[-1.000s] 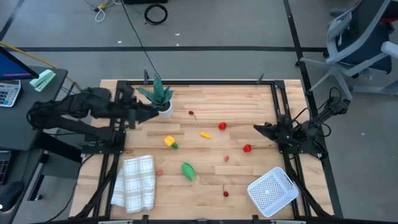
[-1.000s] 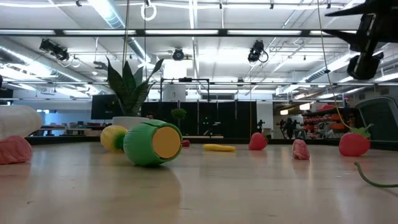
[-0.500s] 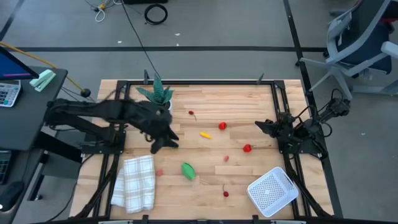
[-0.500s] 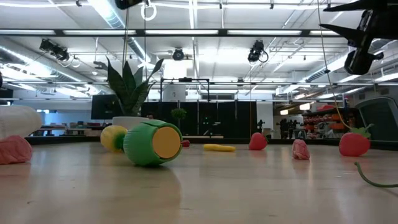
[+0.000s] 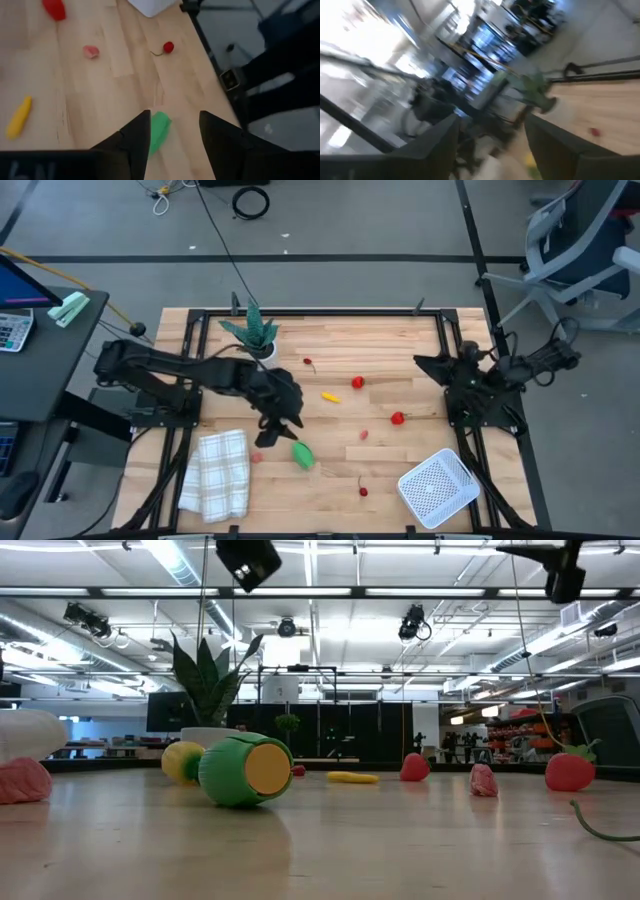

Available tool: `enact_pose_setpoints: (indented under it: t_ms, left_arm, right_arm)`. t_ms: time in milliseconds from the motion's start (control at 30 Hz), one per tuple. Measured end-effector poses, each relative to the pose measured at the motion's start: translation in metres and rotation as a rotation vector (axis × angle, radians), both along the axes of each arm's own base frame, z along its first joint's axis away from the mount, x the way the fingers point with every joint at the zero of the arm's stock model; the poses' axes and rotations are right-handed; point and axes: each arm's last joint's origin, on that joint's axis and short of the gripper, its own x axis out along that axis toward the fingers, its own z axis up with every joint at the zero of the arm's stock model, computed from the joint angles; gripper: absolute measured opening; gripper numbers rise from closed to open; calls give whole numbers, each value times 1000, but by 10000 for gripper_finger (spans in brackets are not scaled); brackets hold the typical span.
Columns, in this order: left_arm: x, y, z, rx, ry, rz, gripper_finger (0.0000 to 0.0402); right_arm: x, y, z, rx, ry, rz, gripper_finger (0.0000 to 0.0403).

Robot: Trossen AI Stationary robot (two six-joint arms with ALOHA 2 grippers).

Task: Pick and placing Produce into tupperware
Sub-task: Put the green corn into the white basket

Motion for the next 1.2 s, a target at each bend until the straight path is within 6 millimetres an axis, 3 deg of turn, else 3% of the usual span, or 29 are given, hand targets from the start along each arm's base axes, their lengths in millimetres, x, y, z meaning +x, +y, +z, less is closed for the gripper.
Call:
enact_pose_setpoints:
  t_ms: [267, 433, 633, 867, 1200]
  left_arm:
    - [19, -11, -34, 71, 62, -90, 193]
    - [21, -21, -42, 77, 93, -119, 192]
    - [19, -26, -43, 117, 74, -163, 194]
    - [18, -33, -52, 301, 45, -288, 202]
    - [29, -43, -88, 317, 167, -296, 203]
  right_arm:
    - [49, 21, 36, -166, 416, -14, 261]
    - [93, 42, 37, -132, 527, 39, 255]
    - [135, 64, 23, -152, 706, 150, 251]
    - [151, 72, 16, -97, 881, 113, 251]
    - [159, 82, 5, 36, 907, 138, 245]
